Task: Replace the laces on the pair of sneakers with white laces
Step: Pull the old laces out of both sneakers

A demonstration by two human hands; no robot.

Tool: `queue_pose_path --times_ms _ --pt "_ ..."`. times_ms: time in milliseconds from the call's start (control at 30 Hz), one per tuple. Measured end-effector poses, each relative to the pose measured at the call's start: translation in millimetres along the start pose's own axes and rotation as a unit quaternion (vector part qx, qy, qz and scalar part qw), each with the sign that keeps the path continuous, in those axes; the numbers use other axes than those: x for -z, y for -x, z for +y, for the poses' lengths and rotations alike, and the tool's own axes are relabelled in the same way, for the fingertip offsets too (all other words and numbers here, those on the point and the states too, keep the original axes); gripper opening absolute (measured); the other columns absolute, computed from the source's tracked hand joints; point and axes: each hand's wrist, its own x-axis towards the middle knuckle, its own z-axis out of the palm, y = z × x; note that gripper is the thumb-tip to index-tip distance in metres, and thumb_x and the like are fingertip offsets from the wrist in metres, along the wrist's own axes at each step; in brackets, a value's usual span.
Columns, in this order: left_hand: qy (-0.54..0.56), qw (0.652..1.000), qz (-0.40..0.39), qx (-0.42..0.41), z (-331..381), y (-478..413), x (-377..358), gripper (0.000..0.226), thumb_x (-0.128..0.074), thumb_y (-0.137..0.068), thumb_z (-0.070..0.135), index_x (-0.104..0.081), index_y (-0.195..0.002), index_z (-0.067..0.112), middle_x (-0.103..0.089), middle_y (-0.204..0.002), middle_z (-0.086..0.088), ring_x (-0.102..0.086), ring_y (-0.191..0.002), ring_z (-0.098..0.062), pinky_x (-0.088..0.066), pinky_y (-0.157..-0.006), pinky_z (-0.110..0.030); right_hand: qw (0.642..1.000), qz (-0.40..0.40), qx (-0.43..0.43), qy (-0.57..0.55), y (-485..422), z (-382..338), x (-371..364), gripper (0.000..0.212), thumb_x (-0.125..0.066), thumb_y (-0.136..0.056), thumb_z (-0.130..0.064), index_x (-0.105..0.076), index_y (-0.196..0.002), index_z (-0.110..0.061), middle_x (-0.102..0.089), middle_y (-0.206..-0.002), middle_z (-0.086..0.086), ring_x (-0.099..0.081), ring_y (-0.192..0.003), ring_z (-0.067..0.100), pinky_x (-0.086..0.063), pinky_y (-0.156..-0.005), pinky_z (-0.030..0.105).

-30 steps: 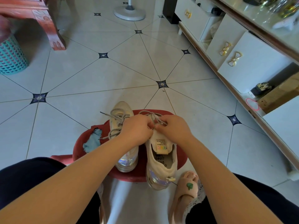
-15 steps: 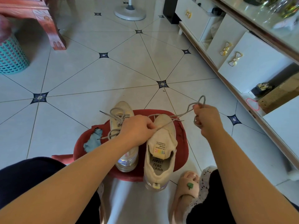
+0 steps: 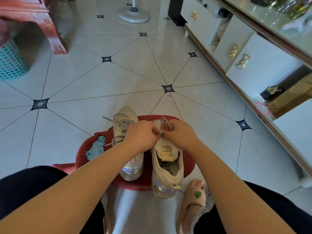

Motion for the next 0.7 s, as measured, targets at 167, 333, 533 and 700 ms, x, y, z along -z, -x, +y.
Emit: queue_pose_path --times_ms 167,333,533,700 --pt "0.002 1.0 -0.001 0.0 0 1 1 0.016 -0.06 -0.085 0.026 -0.07 -0.096 0.023 -0.067 -0.099 0.0 -0.06 -0.095 -0.02 -0.047 -0.084 -0.035 0.998 0.018 0.033 0.059 -6 0 -4 0.032 -0.057 -0.082 -0.019 -0.043 -0.054 -0.026 -0.044 -0.054 -0.009 -0.04 -0.051 0.004 -0.029 -0.048 0.02" --pt "-0.006 1.0 0.012 0.002 2 2 1 0.017 -0.059 -0.084 0.021 -0.071 -0.095 0.022 -0.068 -0.1 0.001 -0.06 -0.096 -0.02 -0.047 -0.084 -0.035 0.987 0.097 0.006 -0.129 -1 0 1 0.016 -0.055 -0.087 -0.02 -0.057 -0.072 -0.025 -0.061 -0.079 -0.007 -0.053 -0.07 0.004 -0.042 -0.064 0.023" --pt "-0.012 1.0 0.012 0.002 2 2 0 0.016 -0.058 -0.084 0.019 -0.071 -0.091 0.025 -0.067 -0.097 0.002 -0.059 -0.094 -0.021 -0.046 -0.081 -0.032 0.998 -0.024 0.052 0.009 3 -3 -2 0.026 -0.059 -0.081 -0.017 -0.051 -0.06 -0.031 -0.051 -0.062 -0.014 -0.046 -0.059 0.0 -0.031 -0.054 0.018" --pt "0.001 1.0 0.006 0.002 2 4 2 0.019 -0.056 -0.083 0.019 -0.071 -0.092 0.026 -0.067 -0.095 0.0 -0.059 -0.093 -0.022 -0.046 -0.082 -0.034 0.998 0.029 0.045 0.027 -1 -1 -9 0.035 -0.059 -0.081 -0.016 -0.043 -0.053 -0.031 -0.046 -0.055 -0.01 -0.042 -0.053 0.002 -0.026 -0.047 0.015"
